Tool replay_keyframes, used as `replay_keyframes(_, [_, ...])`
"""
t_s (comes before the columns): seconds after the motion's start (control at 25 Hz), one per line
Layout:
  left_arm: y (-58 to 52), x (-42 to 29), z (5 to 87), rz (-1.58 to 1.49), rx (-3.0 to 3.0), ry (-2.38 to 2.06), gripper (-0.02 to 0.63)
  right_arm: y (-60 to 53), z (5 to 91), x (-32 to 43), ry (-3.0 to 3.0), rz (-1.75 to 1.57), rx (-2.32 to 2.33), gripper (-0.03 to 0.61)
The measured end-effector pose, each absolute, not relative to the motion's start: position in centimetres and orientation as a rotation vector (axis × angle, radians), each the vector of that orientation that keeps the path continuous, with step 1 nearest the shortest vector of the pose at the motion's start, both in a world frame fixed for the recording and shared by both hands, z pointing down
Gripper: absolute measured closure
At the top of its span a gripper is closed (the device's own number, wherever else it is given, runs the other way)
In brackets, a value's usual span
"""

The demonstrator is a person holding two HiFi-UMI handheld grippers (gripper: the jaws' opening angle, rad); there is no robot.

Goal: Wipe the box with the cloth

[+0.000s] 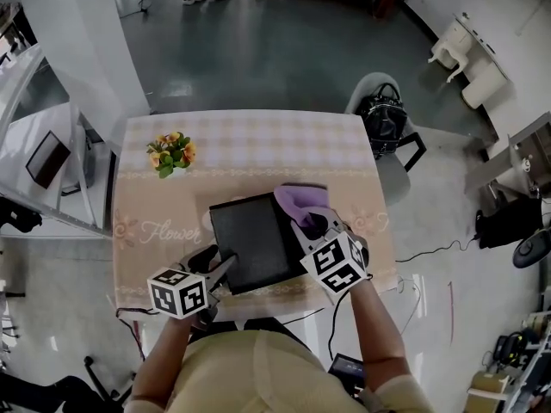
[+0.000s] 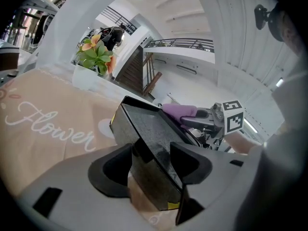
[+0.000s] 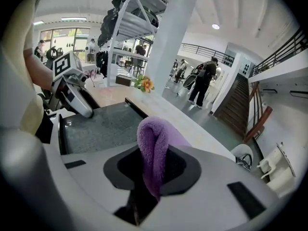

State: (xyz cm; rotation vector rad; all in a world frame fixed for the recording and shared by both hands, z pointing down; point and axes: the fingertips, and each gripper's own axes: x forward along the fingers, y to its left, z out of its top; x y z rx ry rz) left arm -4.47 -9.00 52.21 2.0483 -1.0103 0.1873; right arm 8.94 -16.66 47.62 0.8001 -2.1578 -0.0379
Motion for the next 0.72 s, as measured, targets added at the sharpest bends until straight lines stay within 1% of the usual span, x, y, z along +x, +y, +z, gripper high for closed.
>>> replay_keyframes(0.24, [-9.1,-4.6,52.3,0.175,2.052,-1.0,0.362,-13.8,48.0,8.7,-2.148,0.015,0.703,0.496])
replay_keyframes(0.72, [-9.1,-4.7,52.3,0.157,2.069,-1.007,0.36,-9.1,48.3,9.7,-2.127,0.072,0.692,0.496])
